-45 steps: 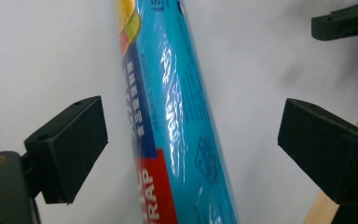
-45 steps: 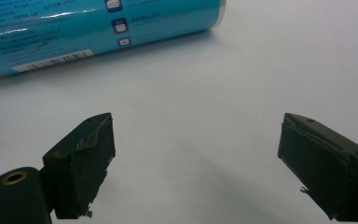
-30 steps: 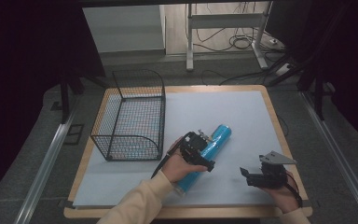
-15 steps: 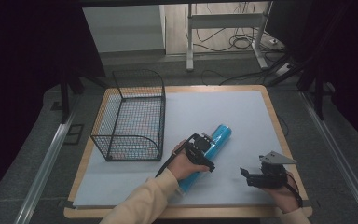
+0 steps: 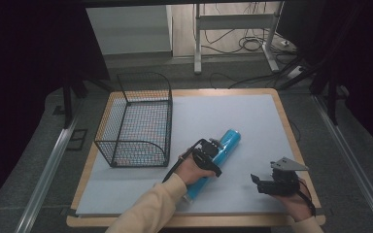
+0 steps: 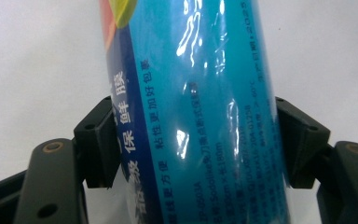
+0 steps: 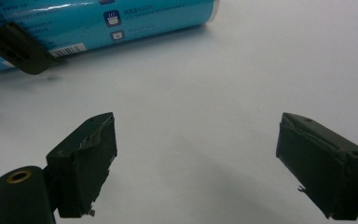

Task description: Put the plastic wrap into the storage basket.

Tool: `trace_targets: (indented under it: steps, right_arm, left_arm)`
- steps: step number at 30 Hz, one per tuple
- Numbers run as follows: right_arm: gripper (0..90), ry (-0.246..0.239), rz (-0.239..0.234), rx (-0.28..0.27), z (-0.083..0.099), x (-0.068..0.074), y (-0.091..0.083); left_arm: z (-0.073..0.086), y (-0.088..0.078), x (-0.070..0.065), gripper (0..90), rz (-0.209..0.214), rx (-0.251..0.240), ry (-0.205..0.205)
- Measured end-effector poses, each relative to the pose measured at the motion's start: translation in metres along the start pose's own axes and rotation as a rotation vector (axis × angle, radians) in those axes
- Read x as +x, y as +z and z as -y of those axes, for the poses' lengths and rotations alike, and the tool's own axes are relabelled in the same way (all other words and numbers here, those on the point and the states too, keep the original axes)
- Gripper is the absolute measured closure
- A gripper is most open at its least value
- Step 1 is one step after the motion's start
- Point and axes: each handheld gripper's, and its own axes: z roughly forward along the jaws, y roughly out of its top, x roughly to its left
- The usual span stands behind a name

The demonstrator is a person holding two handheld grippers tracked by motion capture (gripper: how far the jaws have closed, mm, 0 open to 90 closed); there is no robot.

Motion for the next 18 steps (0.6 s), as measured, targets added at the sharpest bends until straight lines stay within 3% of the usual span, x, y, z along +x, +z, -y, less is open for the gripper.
trace_targets:
  steps: [12, 15, 18]
  right_arm:
    - [13.1, 0.004, 0.007, 0.005, 0.0, -0.001, 0.001]
    - [13.2, 0.004, 0.007, 0.005, 0.001, -0.001, 0.0]
    - [13.2, 0.006, 0.007, 0.004, 0.001, -0.001, 0.0]
  left_arm:
    - [0.0, -0.003, 0.012, 29.0, 0.062, 0.033, 0.011]
    - [0.0, -0.005, 0.012, 29.4, 0.04, 0.037, 0.032]
    - [-0.001, -0.008, 0.013, 29.8, 0.046, 0.04, 0.037]
